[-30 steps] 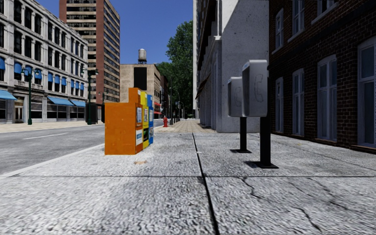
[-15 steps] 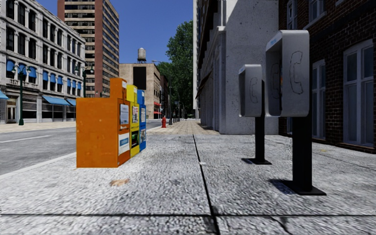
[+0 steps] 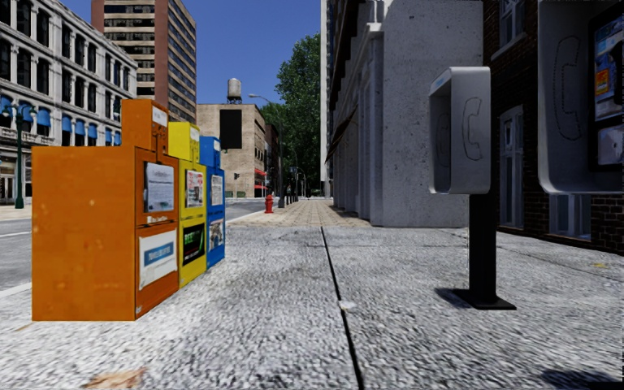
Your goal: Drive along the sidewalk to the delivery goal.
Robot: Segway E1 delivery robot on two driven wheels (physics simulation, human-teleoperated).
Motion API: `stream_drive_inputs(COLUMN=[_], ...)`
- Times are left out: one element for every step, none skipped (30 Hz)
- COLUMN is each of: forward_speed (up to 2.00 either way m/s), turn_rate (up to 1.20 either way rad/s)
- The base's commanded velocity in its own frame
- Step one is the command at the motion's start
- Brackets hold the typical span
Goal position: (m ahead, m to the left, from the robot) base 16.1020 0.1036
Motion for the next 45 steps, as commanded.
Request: stream_drive_inputs(forward_speed=[2.00, 2.00, 2.00, 2.00, 2.00, 2.00, 2.00, 2.00, 2.00, 2.00, 2.00, 2.00, 2.00, 2.00, 2.00, 2.00, 2.00, 2.00, 2.00, 2.00, 2.00, 2.00, 2.00, 2.00, 2.00, 2.00, 2.00, 2.00, 2.00, 2.00, 2.00, 2.00, 2.00, 2.00, 2.00, 2.00, 2.00, 2.00, 2.00, 2.00, 2.00, 2.00, 2.00, 2.00, 2.00], turn_rate=[0.00, 0.00, 0.00, 0.00, 0.00, 0.00, 0.00, 0.00, 0.00, 0.00, 0.00, 0.00, 0.00, 0.00, 0.00, 0.00, 0.00, 0.00, 0.00, 0.00, 0.00, 0.00, 0.00, 0.00, 0.00, 0.00, 0.00, 0.00, 0.00, 0.00, 0.00, 0.00, 0.00, 0.00, 0.00, 0.00, 0.00, 0.00, 0.00, 0.00, 0.00, 0.00, 0.00, 0.00, 0.00])
